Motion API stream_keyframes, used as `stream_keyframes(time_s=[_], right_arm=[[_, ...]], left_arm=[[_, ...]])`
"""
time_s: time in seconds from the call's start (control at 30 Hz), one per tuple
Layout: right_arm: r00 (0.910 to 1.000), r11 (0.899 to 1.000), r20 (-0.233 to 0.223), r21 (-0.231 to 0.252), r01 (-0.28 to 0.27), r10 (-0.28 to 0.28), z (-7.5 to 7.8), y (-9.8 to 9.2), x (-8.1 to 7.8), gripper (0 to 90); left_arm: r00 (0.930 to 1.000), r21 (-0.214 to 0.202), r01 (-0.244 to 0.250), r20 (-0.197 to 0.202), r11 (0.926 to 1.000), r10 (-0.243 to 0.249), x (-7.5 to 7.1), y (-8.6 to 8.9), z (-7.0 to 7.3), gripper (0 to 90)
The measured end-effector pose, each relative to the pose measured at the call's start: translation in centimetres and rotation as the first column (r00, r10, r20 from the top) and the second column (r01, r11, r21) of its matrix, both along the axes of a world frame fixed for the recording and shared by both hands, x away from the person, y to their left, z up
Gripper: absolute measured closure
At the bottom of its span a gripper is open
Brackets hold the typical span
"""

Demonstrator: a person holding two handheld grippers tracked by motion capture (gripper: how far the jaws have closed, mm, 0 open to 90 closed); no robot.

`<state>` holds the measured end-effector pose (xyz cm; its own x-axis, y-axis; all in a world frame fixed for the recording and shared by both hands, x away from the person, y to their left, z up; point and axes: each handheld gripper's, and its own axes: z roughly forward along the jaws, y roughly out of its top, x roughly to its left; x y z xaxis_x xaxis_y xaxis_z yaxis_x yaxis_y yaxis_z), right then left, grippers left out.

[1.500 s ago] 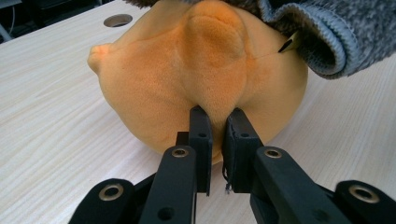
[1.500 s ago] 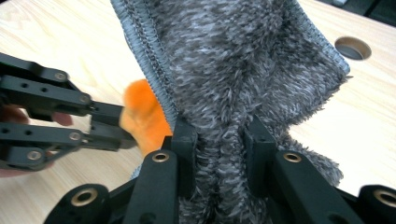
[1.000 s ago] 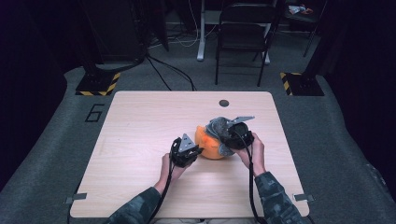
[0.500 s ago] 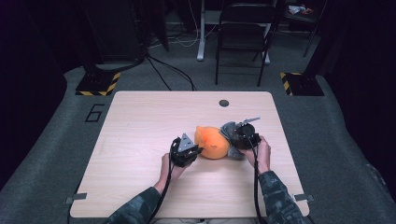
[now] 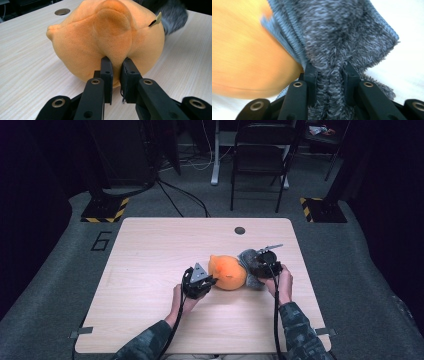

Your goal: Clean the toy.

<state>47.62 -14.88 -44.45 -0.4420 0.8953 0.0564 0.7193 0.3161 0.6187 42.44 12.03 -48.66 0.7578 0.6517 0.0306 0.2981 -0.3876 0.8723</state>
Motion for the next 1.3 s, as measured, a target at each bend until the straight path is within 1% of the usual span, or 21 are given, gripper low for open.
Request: stream_keyframes(time_s=[0.03, 0.07, 0.1, 0.17, 0.2, 0.27, 0.3, 0.4, 0.5, 0.53, 0.57, 0.6, 0.63, 0.67, 0.7, 0.73, 0.93, 1.0, 1.1, 1.23, 1.3], right_arm=[[0.9999, 1.0, 0.013, 0.01, -0.007, 0.007, 0.6, 0.1, -0.2, 70.6], [0.9995, 0.999, 0.027, 0.029, -0.018, 0.017, 1.2, 0.2, -0.4, 70.6], [0.9983, 0.999, 0.048, 0.039, -0.033, 0.032, 1.8, 0.5, -0.7, 70.6], [0.9961, 0.997, 0.071, 0.05, -0.055, 0.052, 2.8, 1.4, -1.4, 70.6], [0.9934, 0.995, 0.09, 0.056, -0.077, 0.072, 3.2, 1.9, -1.7, 70.6], [0.988, 0.993, 0.113, 0.049, -0.112, 0.106, 3.8, 3.1, -2.4, 70.6], [0.9837, 0.99, 0.125, 0.047, -0.136, 0.13, 4.0, 3.7, -2.7, 70.6], [0.9732, 0.982, 0.146, 0.036, -0.185, 0.178, 4.3, 5.3, -3.5, 70.6], [0.9692, 0.979, 0.144, 0.013, -0.204, 0.2, 3.8, 6.2, -3.7, 70.5], [0.9683, 0.978, 0.146, 0.025, -0.208, 0.203, 3.5, 6.2, -3.7, 70.5], [0.9674, 0.976, 0.142, 0.024, -0.215, 0.209, 3.4, 6.1, -3.5, 70.5], [0.9698, 0.978, 0.14, 0.029, -0.205, 0.2, 3.4, 5.9, -3.4, 70.6], [0.9696, 0.978, 0.14, 0.035, -0.208, 0.201, 3.3, 5.7, -3.3, 70.6], [0.9722, 0.98, 0.133, 0.033, -0.199, 0.193, 3.3, 5.6, -3.3, 70.6], [0.9723, 0.98, 0.13, 0.023, -0.199, 0.195, 3.3, 5.5, -3.2, 70.6], [0.9729, 0.98, 0.127, 0.027, -0.198, 0.193, 3.3, 5.3, -3.1, 70.6], [0.9794, 0.984, 0.097, 0.004, -0.178, 0.177, 3.1, 4.7, -2.7, 70.6], [0.9816, 0.985, 0.082, 0.006, -0.173, 0.172, 2.9, 4.5, -2.5, 70.5], [0.9851, 0.988, 0.07, -0.001, -0.157, 0.157, 2.7, 3.9, -2.1, 70.5], [0.9913, 0.992, 0.047, 0.008, -0.124, 0.123, 2.0, 3.0, -1.6, 70.5], [0.9944, 0.995, 0.034, -0.001, -0.1, 0.1, 1.7, 2.5, -1.3, 70.4]], left_arm=[[1.0, -0.003, -0.001, 0.004, 1.0, 0.001, 0.0, -0.1, 0.0, 81.1], [1.0, -0.004, 0.002, -0.002, 1.0, -0.002, -0.1, -0.1, 0.0, 81.1], [1.0, -0.001, 0.001, -0.001, 1.0, -0.001, -0.1, -0.1, 0.0, 81.1], [1.0, 0.004, 0.006, -0.002, 1.0, -0.006, -0.1, -0.1, 0.0, 81.1], [1.0, 0.006, 0.007, 0.0, 1.0, -0.007, -0.1, -0.1, 0.0, 81.1], [1.0, 0.001, 0.003, 0.0, 1.0, -0.003, -0.2, -0.2, 0.0, 81.1], [0.9999, 0.007, 0.01, 0.0, 0.9999, -0.01, -0.1, -0.1, 0.1, 81.1], [1.0, 0.005, 0.003, 0.008, 1.0, -0.003, -0.2, -0.2, 0.0, 81.1], [1.0, 0.008, 0.002, -0.001, 1.0, -0.002, -0.1, -0.1, -0.1, 81.1], [1.0, 0.01, 0.003, 0.0, 0.9999, -0.003, -0.1, -0.1, -0.1, 81.1], [1.0, 0.006, 0.003, -0.002, 1.0, -0.003, -0.1, -0.1, -0.1, 81.1], [1.0, 0.0, -0.001, -0.001, 1.0, 0.001, -0.1, -0.1, -0.1, 81.1], [1.0, -0.001, -0.002, 0.002, 1.0, 0.002, -0.1, -0.2, -0.1, 81.1], [1.0, 0.006, 0.002, 0.002, 1.0, -0.002, -0.1, -0.2, -0.1, 81.1], [1.0, 0.005, 0.003, 0.001, 1.0, -0.003, -0.1, -0.2, -0.1, 81.1], [1.0, -0.002, -0.002, 0.003, 1.0, 0.002, -0.1, -0.2, -0.1, 81.1], [1.0, 0.0, 0.0, 0.003, 1.0, 0.0, -0.1, -0.2, -0.1, 81.1], [1.0, 0.001, 0.001, 0.003, 1.0, -0.001, -0.1, -0.2, -0.2, 81.1], [0.9999, 0.009, 0.01, -0.004, 0.9999, -0.01, 0.0, -0.1, -0.1, 81.1], [0.9999, 0.009, 0.01, -0.004, 0.9999, -0.01, 0.0, 0.0, -0.1, 81.1], [0.9999, 0.006, 0.01, -0.003, 0.9999, -0.01, 0.0, 0.0, -0.1, 81.1]])
